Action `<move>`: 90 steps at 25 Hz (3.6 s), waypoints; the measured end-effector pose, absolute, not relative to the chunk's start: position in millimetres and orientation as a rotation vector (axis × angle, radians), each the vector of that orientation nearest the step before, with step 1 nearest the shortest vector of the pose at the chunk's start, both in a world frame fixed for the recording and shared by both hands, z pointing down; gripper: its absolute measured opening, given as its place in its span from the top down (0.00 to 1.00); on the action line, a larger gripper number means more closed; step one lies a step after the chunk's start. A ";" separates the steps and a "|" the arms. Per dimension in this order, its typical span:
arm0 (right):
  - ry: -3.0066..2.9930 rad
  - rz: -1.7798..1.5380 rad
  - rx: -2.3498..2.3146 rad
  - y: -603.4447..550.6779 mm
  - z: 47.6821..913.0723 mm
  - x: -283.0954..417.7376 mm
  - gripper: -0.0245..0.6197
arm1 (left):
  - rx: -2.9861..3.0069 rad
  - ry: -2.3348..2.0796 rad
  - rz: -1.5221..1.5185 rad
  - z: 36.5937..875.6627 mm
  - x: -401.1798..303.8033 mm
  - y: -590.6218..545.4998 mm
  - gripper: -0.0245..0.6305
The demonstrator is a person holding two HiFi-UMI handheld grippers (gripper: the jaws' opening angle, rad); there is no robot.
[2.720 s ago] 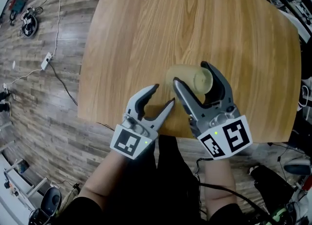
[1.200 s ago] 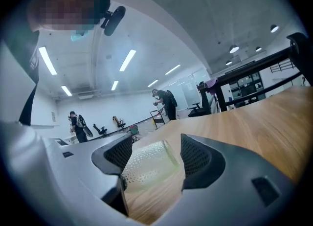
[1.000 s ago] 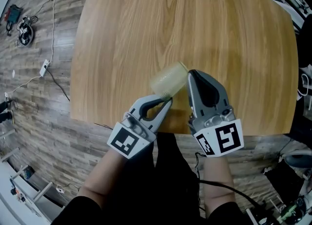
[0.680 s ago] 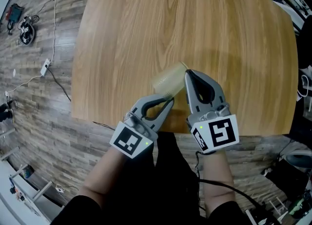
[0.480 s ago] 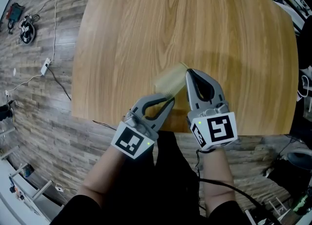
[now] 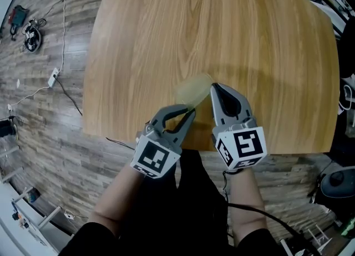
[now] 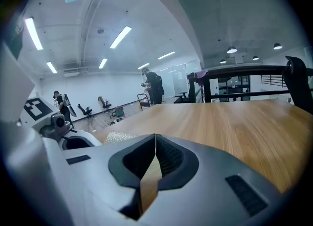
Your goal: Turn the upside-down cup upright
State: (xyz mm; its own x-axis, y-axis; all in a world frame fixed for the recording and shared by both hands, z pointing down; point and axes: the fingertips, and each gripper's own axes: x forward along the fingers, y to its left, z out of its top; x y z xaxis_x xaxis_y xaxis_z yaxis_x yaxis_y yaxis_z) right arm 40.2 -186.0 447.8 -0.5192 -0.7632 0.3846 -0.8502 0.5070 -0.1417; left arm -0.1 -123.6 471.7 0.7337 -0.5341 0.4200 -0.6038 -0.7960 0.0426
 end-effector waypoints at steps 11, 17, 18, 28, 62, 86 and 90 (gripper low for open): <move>-2.503 0.409 1.137 -148.8 436.2 -14.5 0.73 | 2.701 -1.085 0.786 486.9 -3.0 -129.3 0.93; -2.484 0.408 1.223 -157.9 437.8 5.3 0.73 | 2.692 -1.057 0.701 485.1 -11.3 -129.6 0.93; -2.462 0.378 1.228 -159.8 440.9 15.1 0.73 | 2.693 -1.052 0.704 484.6 -13.5 -130.1 0.93; -2.362 0.056 0.803 -139.1 484.5 8.5 0.53 | 2.750 -0.756 0.927 471.9 -21.0 -126.2 0.93; -2.457 -0.082 0.669 -139.8 481.7 -3.2 0.44 | 2.934 -0.417 0.844 430.4 5.2 -99.8 0.91; -2.519 0.155 0.926 -134.4 505.6 -0.2 0.44 | 2.990 -0.577 0.858 419.4 5.6 -104.5 0.81; -2.565 0.296 1.017 -140.5 498.9 8.9 0.44 | 2.774 -0.878 0.421 403.7 -26.2 -139.9 0.81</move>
State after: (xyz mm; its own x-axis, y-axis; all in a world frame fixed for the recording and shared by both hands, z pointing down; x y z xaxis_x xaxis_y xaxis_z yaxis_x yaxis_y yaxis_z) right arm 8.9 -140.5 498.9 -0.6740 -0.6168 0.4064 -0.6931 0.7184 -0.0593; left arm -26.2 -139.9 403.7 0.7829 -0.5293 0.3270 -0.5865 -0.8032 0.1042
